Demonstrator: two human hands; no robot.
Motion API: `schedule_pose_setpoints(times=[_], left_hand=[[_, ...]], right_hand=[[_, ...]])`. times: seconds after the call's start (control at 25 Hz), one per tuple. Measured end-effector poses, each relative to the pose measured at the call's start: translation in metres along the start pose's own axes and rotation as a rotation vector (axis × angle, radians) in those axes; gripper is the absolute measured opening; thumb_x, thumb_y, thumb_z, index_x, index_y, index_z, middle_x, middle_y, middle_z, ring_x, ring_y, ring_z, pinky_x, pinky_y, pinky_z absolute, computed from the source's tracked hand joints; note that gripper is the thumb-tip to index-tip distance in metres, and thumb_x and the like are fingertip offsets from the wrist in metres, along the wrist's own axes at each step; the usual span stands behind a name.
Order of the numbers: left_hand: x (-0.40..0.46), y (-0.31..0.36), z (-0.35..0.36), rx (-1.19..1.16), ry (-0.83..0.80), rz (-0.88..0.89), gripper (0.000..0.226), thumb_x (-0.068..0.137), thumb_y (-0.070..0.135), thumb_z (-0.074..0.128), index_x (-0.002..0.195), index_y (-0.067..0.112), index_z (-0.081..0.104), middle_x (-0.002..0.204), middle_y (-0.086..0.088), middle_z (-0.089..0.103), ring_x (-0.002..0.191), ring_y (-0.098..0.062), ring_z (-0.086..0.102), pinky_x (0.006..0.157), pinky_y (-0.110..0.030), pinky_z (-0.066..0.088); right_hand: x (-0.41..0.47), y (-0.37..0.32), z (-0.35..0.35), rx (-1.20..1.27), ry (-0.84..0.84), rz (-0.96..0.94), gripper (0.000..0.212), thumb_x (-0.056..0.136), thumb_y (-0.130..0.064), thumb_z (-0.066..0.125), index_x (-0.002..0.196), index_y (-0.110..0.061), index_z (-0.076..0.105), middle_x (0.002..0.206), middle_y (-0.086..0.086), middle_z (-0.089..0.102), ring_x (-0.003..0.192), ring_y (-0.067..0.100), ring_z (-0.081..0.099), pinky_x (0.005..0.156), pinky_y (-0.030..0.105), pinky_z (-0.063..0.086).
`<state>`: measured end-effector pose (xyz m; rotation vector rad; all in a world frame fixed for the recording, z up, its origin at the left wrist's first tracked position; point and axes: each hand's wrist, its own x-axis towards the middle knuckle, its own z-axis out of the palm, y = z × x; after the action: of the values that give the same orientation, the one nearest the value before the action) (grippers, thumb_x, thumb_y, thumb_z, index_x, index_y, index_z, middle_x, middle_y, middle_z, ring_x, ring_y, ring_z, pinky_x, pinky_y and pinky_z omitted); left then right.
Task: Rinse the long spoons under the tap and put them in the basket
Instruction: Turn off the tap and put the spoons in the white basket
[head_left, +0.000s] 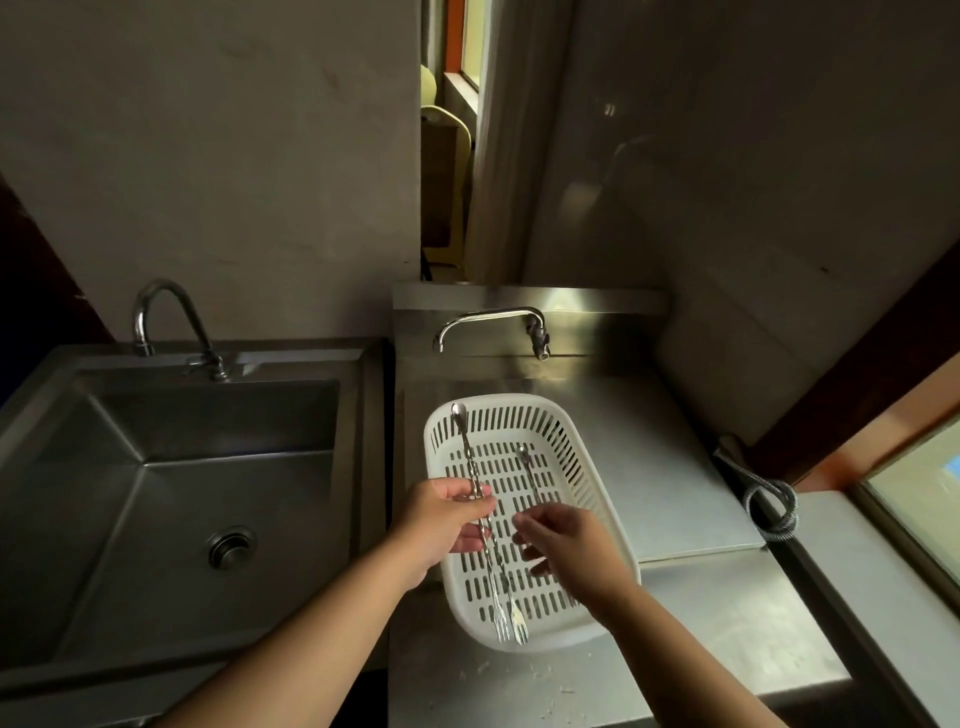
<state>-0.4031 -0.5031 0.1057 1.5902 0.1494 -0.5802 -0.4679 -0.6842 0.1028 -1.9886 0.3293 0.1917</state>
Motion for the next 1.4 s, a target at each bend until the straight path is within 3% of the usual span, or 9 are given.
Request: schedule_pose_setpoints(times=[0.16,0.4,0.6,0.84,1.0,1.16,1.28,1.4], left_hand=[[0.004,-0.001,0.011,-0.009,-0.037,0.007,0.02,0.088,0.014,0.08,0.107,0.011,0.077,0.102,-0.005,0.083,0.083,-0.025,0.082,0.074,-0.041,0.067],[0.005,-0.003,0.016,0.0,-0.03,0.008,0.022,0.089,0.012,0.079,0.11,0.011,0.076,0.1,-0.005,0.083,0.085,-0.028,0.081,0.075,-0.04,0.067],[0.004,-0.002,0.0,-0.038,0.03,-0.014,0.023,0.091,0.012,0.077,0.113,0.01,0.073,0.1,-0.007,0.082,0.074,-0.019,0.081,0.06,-0.026,0.062],[-0.002,-0.005,-0.013,-0.058,0.076,-0.006,0.028,0.09,0.014,0.078,0.118,0.013,0.073,0.101,-0.005,0.081,0.064,-0.011,0.078,0.06,-0.024,0.061],[-0.007,-0.009,-0.016,-0.061,0.095,-0.016,0.03,0.09,0.015,0.078,0.119,0.014,0.073,0.102,-0.004,0.08,0.064,-0.01,0.075,0.062,-0.025,0.063],[-0.009,-0.009,-0.017,-0.06,0.098,-0.017,0.03,0.09,0.014,0.078,0.119,0.014,0.072,0.101,-0.004,0.079,0.06,-0.009,0.075,0.06,-0.024,0.062],[-0.009,-0.007,-0.017,-0.045,0.103,-0.024,0.03,0.089,0.014,0.079,0.118,0.014,0.073,0.102,-0.005,0.079,0.068,-0.014,0.076,0.062,-0.026,0.064],[-0.007,-0.005,-0.016,-0.009,0.103,-0.032,0.029,0.088,0.014,0.08,0.116,0.013,0.073,0.102,-0.004,0.079,0.072,-0.015,0.079,0.064,-0.027,0.065]], right_hand=[[-0.019,-0.008,0.002,0.149,-0.112,0.017,0.014,0.086,-0.026,0.078,0.094,-0.015,0.076,0.088,0.007,0.08,0.077,0.021,0.076,0.065,0.028,0.062],[-0.015,-0.006,0.006,0.106,-0.071,0.054,0.009,0.087,-0.011,0.077,0.094,-0.011,0.073,0.084,0.009,0.081,0.072,0.02,0.077,0.064,0.029,0.064],[0.009,0.005,-0.001,-0.044,-0.021,0.09,0.01,0.089,-0.007,0.072,0.096,-0.013,0.071,0.084,0.005,0.08,0.073,0.016,0.078,0.066,0.03,0.066],[0.041,0.03,0.011,-0.345,0.029,0.231,0.011,0.088,-0.007,0.073,0.096,-0.014,0.073,0.086,0.005,0.075,0.072,0.019,0.076,0.066,0.035,0.066],[0.05,0.037,0.031,-0.459,0.069,0.263,0.013,0.091,-0.008,0.068,0.091,-0.02,0.072,0.089,0.0,0.072,0.074,0.014,0.072,0.057,0.022,0.059],[0.053,0.04,0.04,-0.491,0.111,0.302,0.017,0.094,-0.006,0.062,0.1,-0.015,0.075,0.095,0.001,0.074,0.078,0.013,0.071,0.062,0.023,0.061],[0.05,0.038,0.039,-0.486,0.112,0.295,0.018,0.094,-0.006,0.062,0.104,-0.015,0.074,0.101,0.002,0.072,0.081,0.014,0.071,0.068,0.026,0.063],[0.04,0.026,0.034,-0.428,0.091,0.215,0.016,0.094,-0.015,0.067,0.11,-0.016,0.07,0.098,-0.003,0.071,0.071,0.01,0.072,0.053,0.017,0.056]])
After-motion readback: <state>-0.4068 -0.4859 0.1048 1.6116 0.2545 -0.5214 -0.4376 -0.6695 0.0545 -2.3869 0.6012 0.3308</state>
